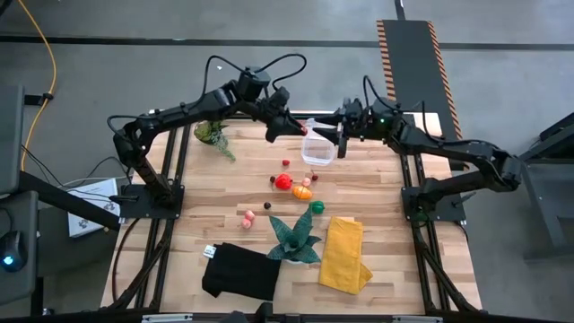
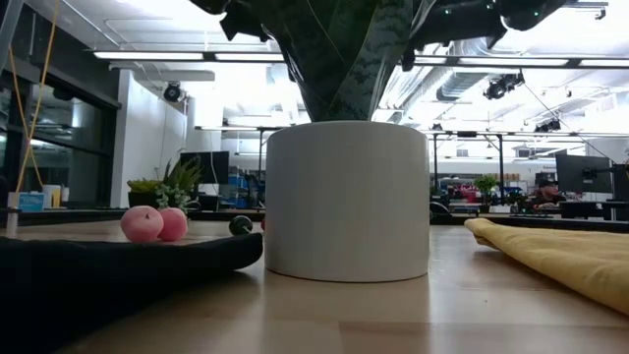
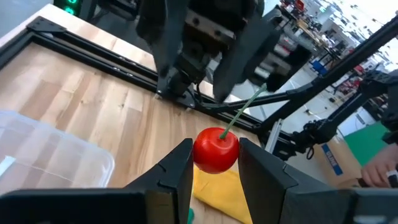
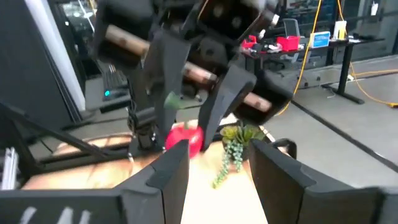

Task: Pick and placing Produce into tupperware
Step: Put the bottom red cherry into the transparent container

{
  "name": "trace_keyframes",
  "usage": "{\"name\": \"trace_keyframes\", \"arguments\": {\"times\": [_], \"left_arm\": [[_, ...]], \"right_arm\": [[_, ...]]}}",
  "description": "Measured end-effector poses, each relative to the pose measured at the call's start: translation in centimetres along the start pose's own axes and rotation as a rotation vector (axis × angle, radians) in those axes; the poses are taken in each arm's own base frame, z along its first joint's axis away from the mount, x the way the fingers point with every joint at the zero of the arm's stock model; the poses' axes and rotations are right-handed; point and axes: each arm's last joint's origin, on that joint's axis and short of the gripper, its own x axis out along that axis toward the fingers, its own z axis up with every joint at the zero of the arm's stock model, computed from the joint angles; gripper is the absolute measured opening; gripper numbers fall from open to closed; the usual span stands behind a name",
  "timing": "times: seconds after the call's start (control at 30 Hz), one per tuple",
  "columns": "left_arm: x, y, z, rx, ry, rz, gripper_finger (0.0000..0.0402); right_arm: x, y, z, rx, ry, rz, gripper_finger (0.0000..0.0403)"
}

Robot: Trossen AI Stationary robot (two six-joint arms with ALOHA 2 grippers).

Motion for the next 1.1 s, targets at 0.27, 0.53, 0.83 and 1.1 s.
{"name": "trace_keyframes", "arguments": {"times": [0.27,0.53,0.83,1.1], "left_arm": [[-0.1,0.2,0.0,-0.010,-0.001,0.017,0.0106],[-0.1,0.3,0.0,-0.003,-0.008,0.048,0.0106],[0.1,0.0,-0.1,-0.001,-0.003,0.042,0.0106],[0.1,0.0,-0.1,-0.004,0.002,0.043,0.0106]], "right_arm": [[0.0,0.1,0.9,0.054,-0.015,0.056,0.0150],[0.2,0.9,0.8,0.059,-0.013,0.106,0.0142],[0.3,1.0,0.8,0.056,-0.016,0.097,0.0142],[0.3,1.1,0.7,0.052,-0.006,0.093,0.0142]]}}
